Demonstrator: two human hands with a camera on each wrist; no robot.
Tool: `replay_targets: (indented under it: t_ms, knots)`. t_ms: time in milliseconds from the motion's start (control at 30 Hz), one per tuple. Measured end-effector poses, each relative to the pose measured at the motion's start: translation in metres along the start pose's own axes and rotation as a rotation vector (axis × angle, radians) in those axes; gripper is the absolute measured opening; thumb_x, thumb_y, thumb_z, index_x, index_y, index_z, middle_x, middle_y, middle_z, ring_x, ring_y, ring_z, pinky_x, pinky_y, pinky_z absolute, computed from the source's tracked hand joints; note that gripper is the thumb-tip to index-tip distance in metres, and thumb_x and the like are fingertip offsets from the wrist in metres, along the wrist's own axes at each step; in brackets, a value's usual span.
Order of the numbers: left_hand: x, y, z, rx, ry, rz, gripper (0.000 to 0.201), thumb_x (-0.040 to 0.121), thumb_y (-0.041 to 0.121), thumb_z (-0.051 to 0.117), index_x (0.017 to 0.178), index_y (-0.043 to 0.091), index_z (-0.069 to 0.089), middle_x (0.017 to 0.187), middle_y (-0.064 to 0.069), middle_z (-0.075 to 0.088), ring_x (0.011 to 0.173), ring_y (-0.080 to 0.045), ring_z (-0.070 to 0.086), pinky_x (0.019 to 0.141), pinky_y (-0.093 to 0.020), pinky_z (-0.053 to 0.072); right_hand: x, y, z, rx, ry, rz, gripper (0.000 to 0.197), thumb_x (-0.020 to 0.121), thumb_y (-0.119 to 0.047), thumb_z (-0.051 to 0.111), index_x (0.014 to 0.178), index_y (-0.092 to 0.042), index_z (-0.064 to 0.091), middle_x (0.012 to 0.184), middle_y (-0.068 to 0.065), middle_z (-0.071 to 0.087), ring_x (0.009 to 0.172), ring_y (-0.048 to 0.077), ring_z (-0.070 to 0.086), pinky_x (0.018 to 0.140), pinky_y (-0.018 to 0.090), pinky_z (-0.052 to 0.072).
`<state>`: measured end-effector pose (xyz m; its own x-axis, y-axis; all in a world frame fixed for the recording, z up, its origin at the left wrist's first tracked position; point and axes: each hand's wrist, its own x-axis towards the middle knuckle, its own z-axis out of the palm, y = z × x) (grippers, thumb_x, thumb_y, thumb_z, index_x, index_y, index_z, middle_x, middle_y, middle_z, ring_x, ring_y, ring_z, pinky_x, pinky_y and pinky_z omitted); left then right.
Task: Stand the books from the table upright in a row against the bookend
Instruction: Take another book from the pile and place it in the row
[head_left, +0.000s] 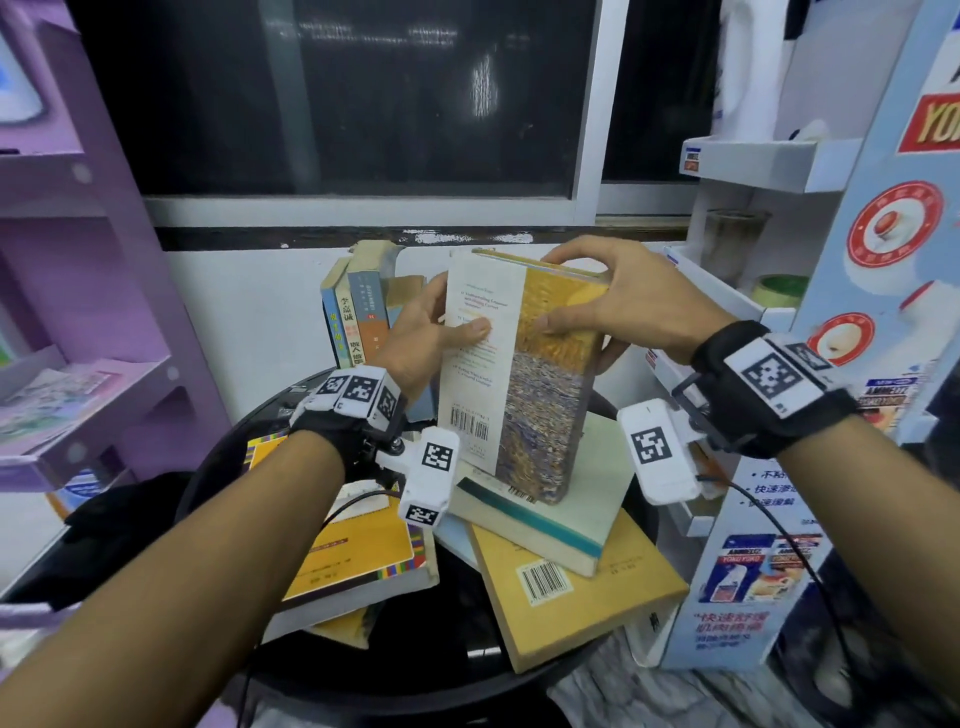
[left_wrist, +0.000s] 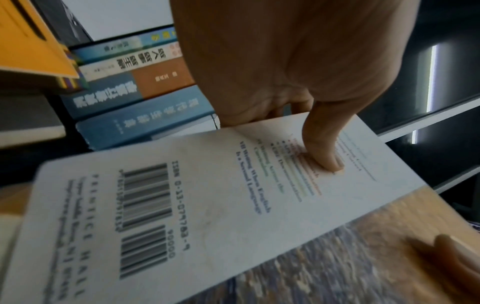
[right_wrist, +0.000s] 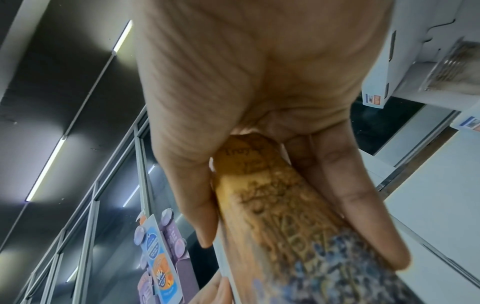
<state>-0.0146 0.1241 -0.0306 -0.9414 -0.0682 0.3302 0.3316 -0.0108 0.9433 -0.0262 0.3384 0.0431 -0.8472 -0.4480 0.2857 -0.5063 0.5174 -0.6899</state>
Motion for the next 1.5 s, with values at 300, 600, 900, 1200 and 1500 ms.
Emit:
replay_targets:
  t_ms: [300,600,900,1200,1500]
  knots:
    - [0.000,0.003,-0.016,0.191,-0.044,0.022,0.047,0.088,0.000,0.062,0.130,0.015,0.048,0.112,0.001,0.066,0.100,-0.012,0.065,0.082,-0.030,0.055,0.003,-0.023,0.013,-0.304,-0.042,-0.076,0.081,0.069,-0.042,0.082,0.140,-0.034,0.044,0.131,0.000,0.053,0.104,0.019,0.058,0.074,0.029,0.052]
    - [0.019,0.001,-0.051,0.912,0.016,0.169,0.049,0.089,0.026,0.064,0.135,0.018,0.049,0.139,0.003,0.052,0.128,-0.013,0.046,0.106,-0.034,0.038,0.008,-0.023,0.029,-0.235,0.099,-0.056,0.067,0.077,-0.031,0.078,0.138,-0.023,0.051,0.111,-0.002,0.056,0.094,0.017,0.057,0.069,0.029,0.052]
    - [0.034,-0.007,-0.081,1.433,0.061,0.345,0.043,0.087,0.025,0.061,0.129,0.018,0.056,0.140,0.000,0.051,0.138,-0.024,0.033,0.115,-0.040,0.017,0.040,-0.024,0.046,-0.240,0.132,-0.041,0.059,0.077,-0.034,0.076,0.131,-0.022,0.057,0.107,-0.002,0.057,0.096,0.019,0.057,0.079,0.040,0.057]
    - [0.069,-0.019,-0.089,1.788,-0.124,0.331,0.054,0.092,0.037,0.049,0.143,0.023,0.040,0.153,0.005,0.031,0.147,-0.019,0.012,0.119,-0.042,-0.001,0.083,-0.018,0.061,-0.261,0.152,-0.018,0.066,0.076,-0.038,0.075,0.137,-0.021,0.053,0.127,0.005,0.062,0.110,0.024,0.058,0.092,0.039,0.053]
    - [0.089,-0.030,-0.099,1.963,-0.166,0.353,0.051,0.091,0.048,0.047,0.136,0.024,0.046,0.143,0.006,0.046,0.135,-0.016,0.038,0.115,-0.044,-0.001,0.110,-0.012,0.067,-0.266,0.116,-0.017,0.066,0.077,-0.037,0.077,0.136,-0.022,0.053,0.123,0.004,0.063,0.102,0.020,0.059,0.085,0.036,0.056]
